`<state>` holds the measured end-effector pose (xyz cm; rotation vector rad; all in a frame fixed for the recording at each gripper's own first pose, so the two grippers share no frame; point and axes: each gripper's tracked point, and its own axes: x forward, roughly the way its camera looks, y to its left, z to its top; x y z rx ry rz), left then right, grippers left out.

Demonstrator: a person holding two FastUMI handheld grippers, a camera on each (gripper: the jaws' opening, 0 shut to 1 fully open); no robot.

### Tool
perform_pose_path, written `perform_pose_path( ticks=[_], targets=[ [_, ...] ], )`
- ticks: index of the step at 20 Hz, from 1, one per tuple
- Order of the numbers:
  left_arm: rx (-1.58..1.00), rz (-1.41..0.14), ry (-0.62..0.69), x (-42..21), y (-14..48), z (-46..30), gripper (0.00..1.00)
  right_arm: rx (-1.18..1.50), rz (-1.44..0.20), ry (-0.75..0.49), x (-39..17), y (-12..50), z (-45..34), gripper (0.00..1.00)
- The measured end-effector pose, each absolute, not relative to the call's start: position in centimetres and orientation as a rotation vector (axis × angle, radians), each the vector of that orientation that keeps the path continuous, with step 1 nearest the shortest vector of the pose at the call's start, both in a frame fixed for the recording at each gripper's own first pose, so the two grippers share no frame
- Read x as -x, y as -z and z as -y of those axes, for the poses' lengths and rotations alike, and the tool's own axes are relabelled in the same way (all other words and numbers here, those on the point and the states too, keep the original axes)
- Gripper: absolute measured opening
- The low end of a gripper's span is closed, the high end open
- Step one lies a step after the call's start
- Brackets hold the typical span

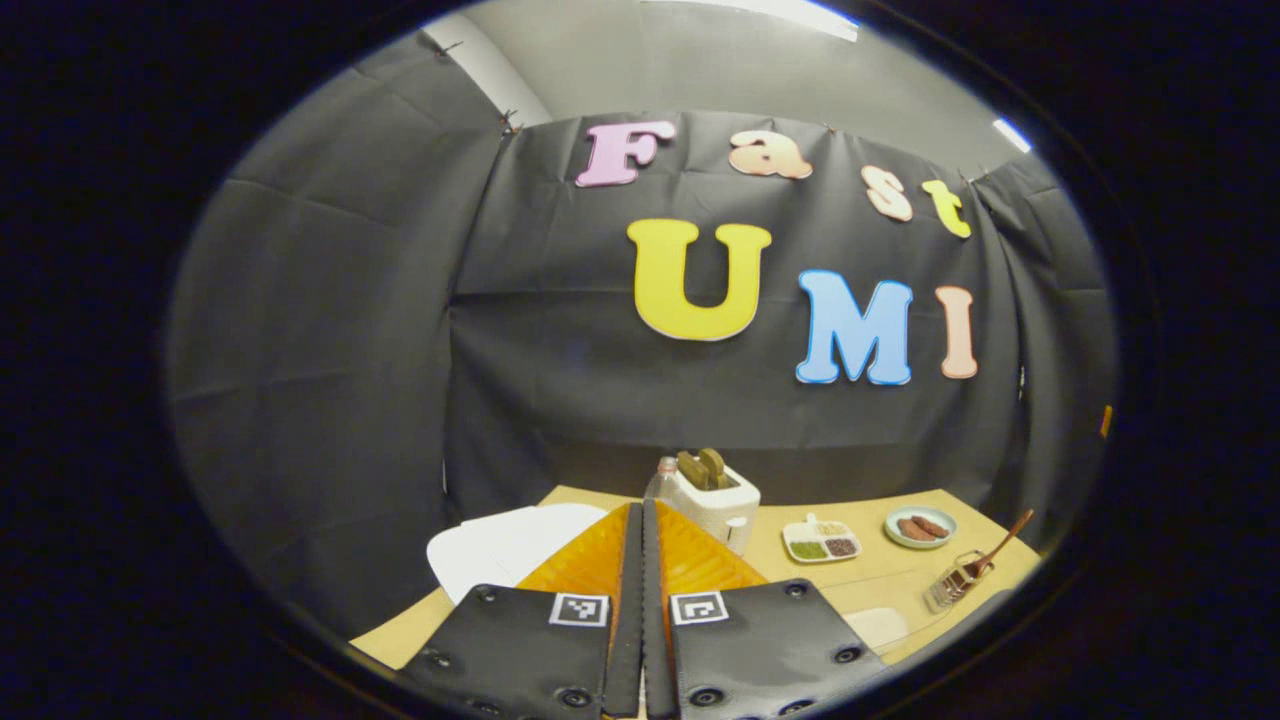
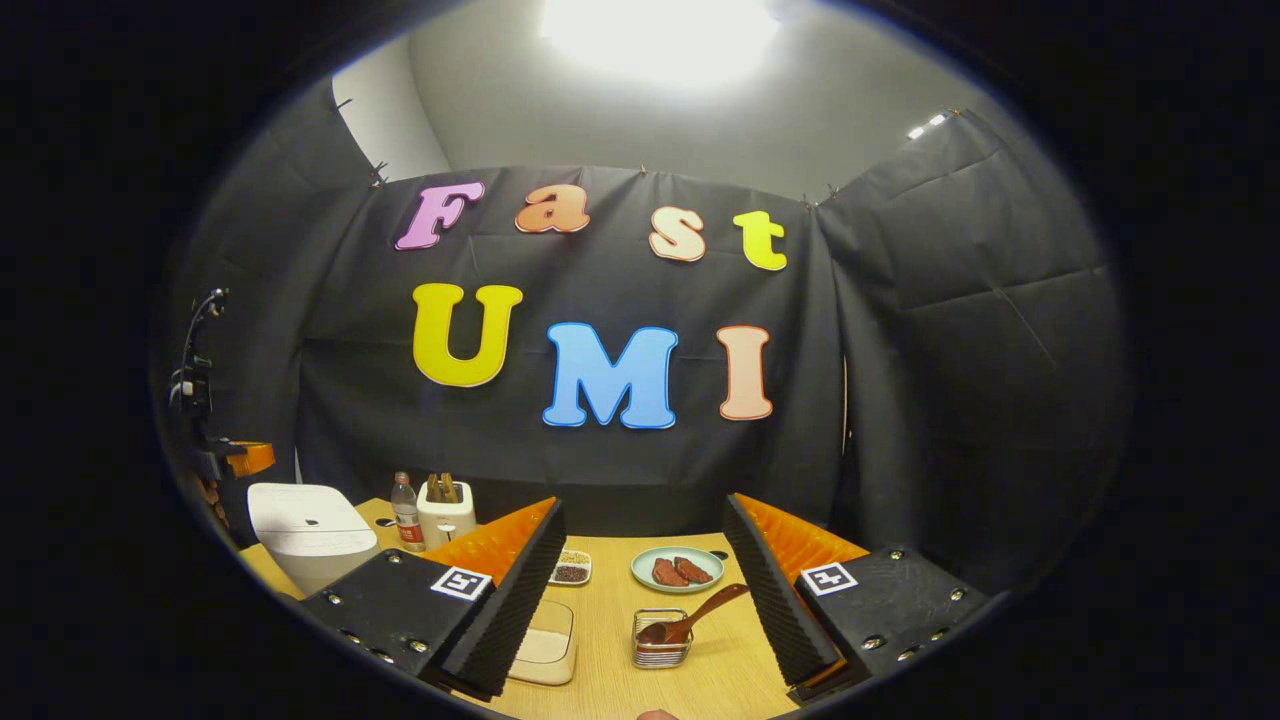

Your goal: Close the left gripper, press the button to open the rice cooker; take a wooden spoon from the chopstick holder with the right hand, scoop a spoonful of rice and pour it into the rice cooker, then put the wooden spoon back into the chopstick holder.

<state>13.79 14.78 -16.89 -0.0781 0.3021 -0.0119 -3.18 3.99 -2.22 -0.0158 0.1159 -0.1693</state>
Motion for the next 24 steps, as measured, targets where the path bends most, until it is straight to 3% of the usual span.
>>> perform_pose_path(
  ticks=[13, 24],
  targets=[
    [0.062, -0.476, 0.04, -14.1, 28.0, -15.2, 0.09, 0.039, -0.149, 0.19, 3.6, 2.2, -4.8, 0.97],
    [0.117, -0.51, 0.034, -14.4, 28.8, -14.1, 0.09, 0.017, -0.148, 0.167, 3.0, 2.1, -3.3, 0.96]
  ],
)
